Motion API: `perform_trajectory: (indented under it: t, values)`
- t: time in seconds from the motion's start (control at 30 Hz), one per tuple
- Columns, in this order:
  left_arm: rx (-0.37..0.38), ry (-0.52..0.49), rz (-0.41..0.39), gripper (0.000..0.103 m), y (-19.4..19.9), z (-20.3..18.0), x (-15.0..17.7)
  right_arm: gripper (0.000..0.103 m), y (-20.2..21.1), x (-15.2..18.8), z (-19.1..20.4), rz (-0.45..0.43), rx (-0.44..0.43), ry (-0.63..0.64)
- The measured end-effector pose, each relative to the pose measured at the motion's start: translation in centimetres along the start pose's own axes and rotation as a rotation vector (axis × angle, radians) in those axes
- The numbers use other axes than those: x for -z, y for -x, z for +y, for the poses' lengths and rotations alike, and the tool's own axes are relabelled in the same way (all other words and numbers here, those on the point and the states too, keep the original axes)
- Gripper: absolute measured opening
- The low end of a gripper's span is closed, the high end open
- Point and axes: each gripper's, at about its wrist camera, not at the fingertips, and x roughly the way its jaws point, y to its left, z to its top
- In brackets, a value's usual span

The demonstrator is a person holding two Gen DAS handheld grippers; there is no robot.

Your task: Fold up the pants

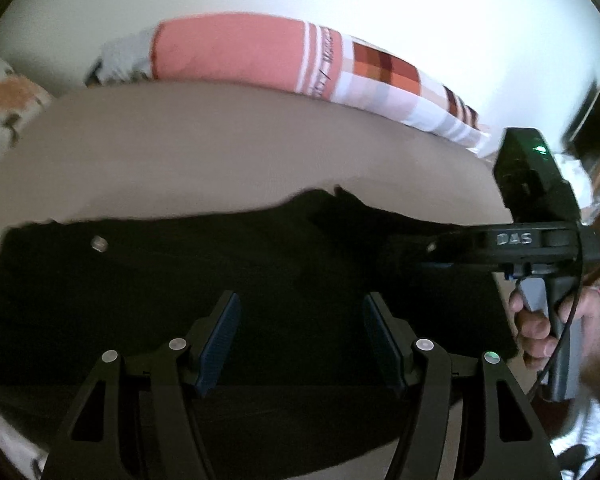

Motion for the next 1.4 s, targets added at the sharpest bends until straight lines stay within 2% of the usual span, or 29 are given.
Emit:
perform_trajectory:
  t: [0.17,0.27,0.37,0.53,0.8,0.87,0.93,1.0,1.07,1.23,1.33,1.4]
  values:
    - [0.154,0.051,0.112,0.063,-1.7,-0.3,0.2,0.036,5.1,2.7,-2.9,-0.068,0.003,-0.076]
    - [0.22,0.12,0.199,0.063,-3.1,-0.1,0.2,0.036,7.7,4.3,-4.2,-0.112,0.044,-0.09]
    - [0.227,0.171,0.268,0.061,-4.2,0.3,0.2,0.037,10.5,5.9,-5.6,-0.18,0.076,-0.123]
    - [0.218,0.209,0.335,0.058,-5.7,0.7,0.1,0.04,12.4,7.1,-6.6,-0.246,0.052,-0.187]
    - [0.275,0.205,0.352,0.055,-7.4,-1.0,-0.7,0.041,12.0,7.3,-7.2,-0.253,0.023,-0.209]
    - [0.289,0.218,0.368,0.03,-8.0,-1.4,-0.5,0.041,11.5,7.4,-7.3,-0.241,0.018,-0.217]
    - [0.275,0.224,0.369,0.015,-8.4,-1.6,0.0,0.041,11.0,7.5,-7.3,-0.231,0.013,-0.217]
    - [0.266,0.222,0.355,0.009,-8.2,-1.6,0.1,0.041,10.6,7.7,-7.2,-0.225,0.036,-0.209]
    - [0.254,0.23,0.335,0.007,-7.7,-1.8,0.2,0.041,10.4,7.8,-7.2,-0.221,0.05,-0.201]
    - [0.22,0.15,0.251,0.006,-4.8,-3.2,0.5,0.041,10.2,8.2,-6.7,-0.21,0.101,-0.159]
    - [0.205,0.142,0.254,0.006,-4.6,-2.4,1.1,0.041,9.6,8.4,-6.5,-0.188,0.14,-0.127]
    - [0.187,0.167,0.287,0.006,-5.5,-1.5,1.8,0.041,8.9,8.5,-6.6,-0.163,0.174,-0.108]
